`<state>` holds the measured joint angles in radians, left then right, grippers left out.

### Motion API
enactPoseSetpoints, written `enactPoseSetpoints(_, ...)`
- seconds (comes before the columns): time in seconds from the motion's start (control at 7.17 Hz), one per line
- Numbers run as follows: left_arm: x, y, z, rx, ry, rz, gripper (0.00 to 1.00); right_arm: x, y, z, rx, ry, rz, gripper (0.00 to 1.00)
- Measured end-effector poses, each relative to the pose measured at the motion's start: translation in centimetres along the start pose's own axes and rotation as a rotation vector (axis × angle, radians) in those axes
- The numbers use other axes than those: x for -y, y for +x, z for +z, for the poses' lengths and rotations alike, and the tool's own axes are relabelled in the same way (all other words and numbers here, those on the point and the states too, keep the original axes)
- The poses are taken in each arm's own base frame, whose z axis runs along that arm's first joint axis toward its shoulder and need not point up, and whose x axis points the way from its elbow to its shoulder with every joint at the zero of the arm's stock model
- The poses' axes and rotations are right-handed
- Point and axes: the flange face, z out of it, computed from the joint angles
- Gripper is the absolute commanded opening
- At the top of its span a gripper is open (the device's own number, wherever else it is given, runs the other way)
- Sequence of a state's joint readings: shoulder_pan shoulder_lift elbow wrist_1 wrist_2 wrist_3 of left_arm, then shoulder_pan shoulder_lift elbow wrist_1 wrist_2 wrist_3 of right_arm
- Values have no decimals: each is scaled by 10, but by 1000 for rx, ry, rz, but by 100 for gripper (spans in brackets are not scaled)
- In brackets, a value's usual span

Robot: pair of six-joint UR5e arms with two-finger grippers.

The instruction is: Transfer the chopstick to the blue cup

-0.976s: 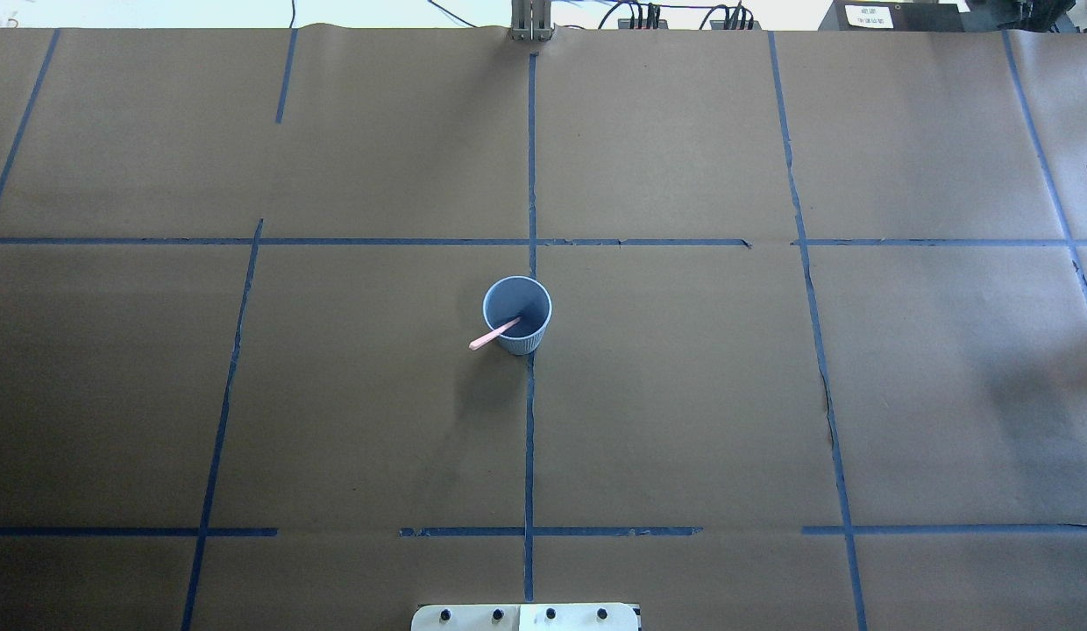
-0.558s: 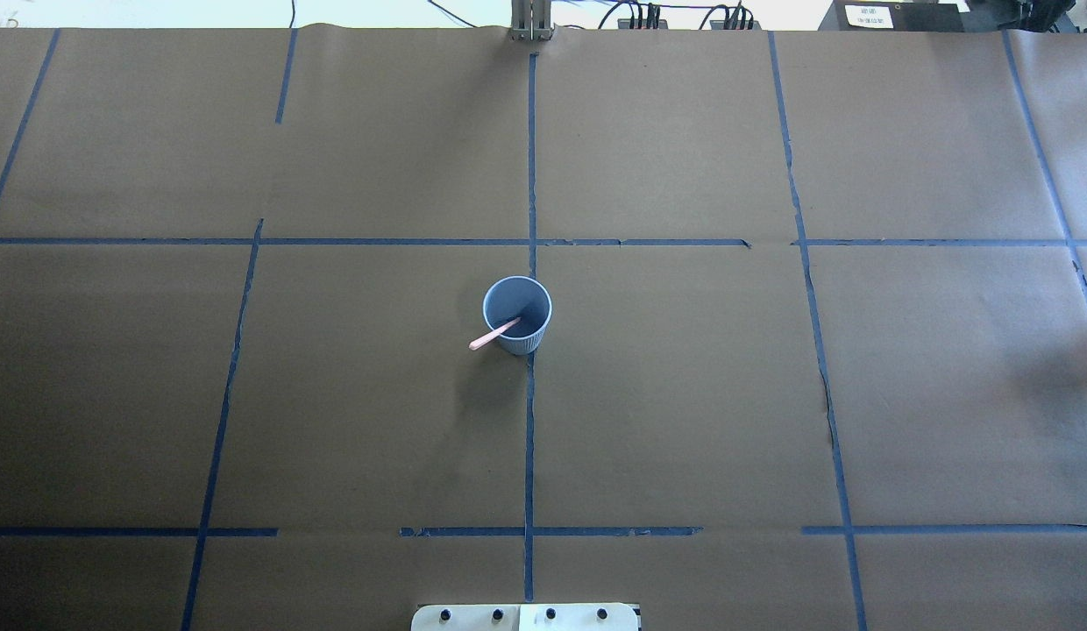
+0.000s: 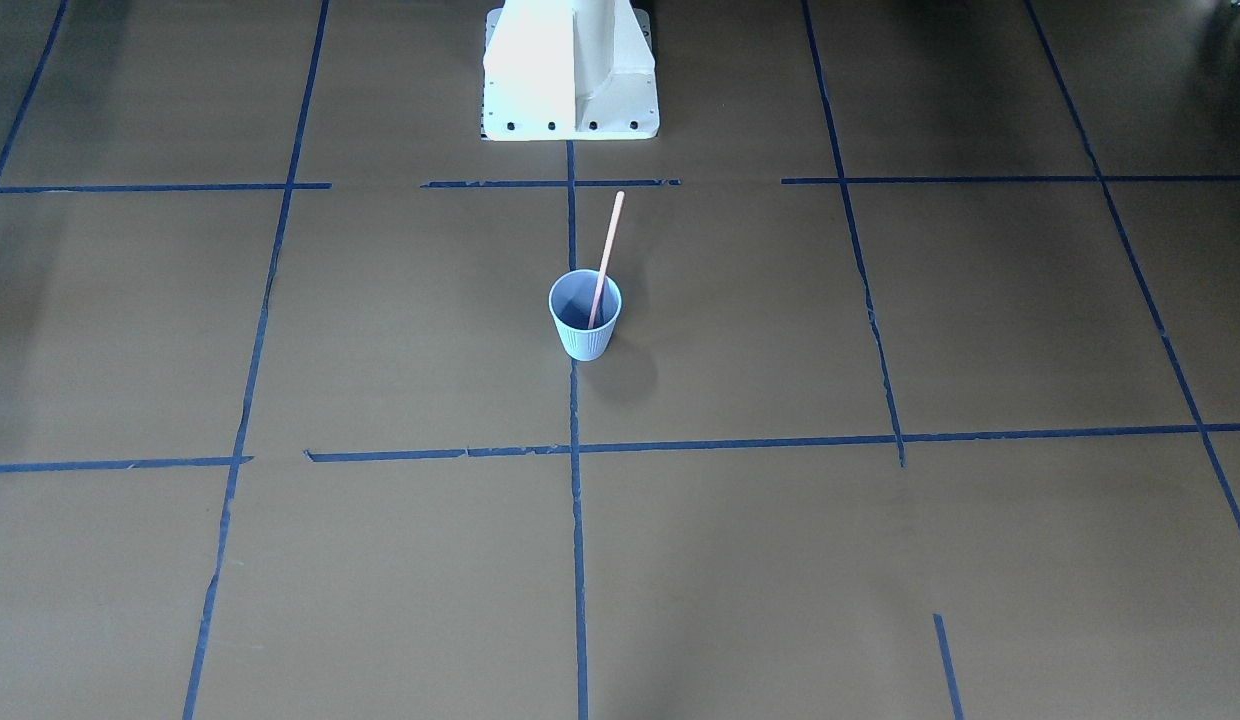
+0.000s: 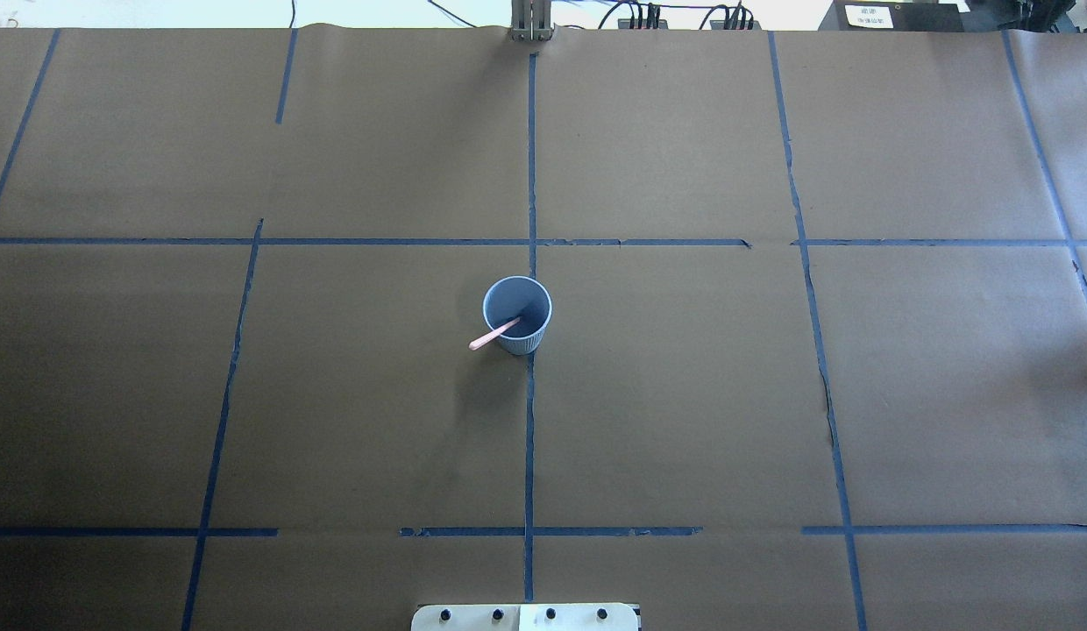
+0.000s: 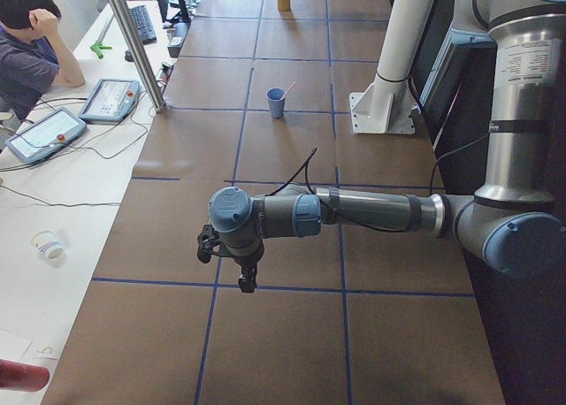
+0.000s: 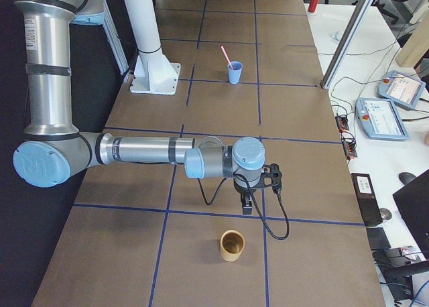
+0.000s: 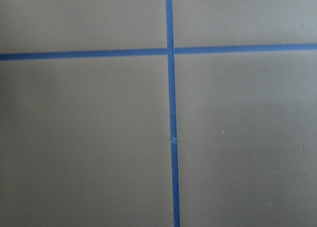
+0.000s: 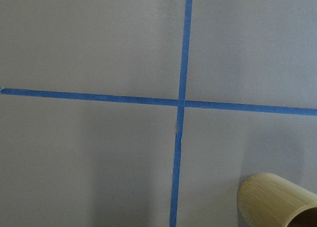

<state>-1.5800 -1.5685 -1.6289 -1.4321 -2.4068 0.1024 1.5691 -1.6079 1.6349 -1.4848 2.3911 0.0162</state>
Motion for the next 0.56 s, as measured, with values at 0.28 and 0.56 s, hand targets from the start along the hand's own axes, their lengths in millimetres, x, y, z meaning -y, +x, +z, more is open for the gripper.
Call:
enactPoseSetpoints(0.28, 11, -11, 8, -2, -1, -3, 100, -3, 0, 0, 0, 0, 4, 100)
enactPoseSetpoints(0.56, 8, -17, 10, -3, 7, 1, 100, -10, 1, -1, 0, 0, 6, 100)
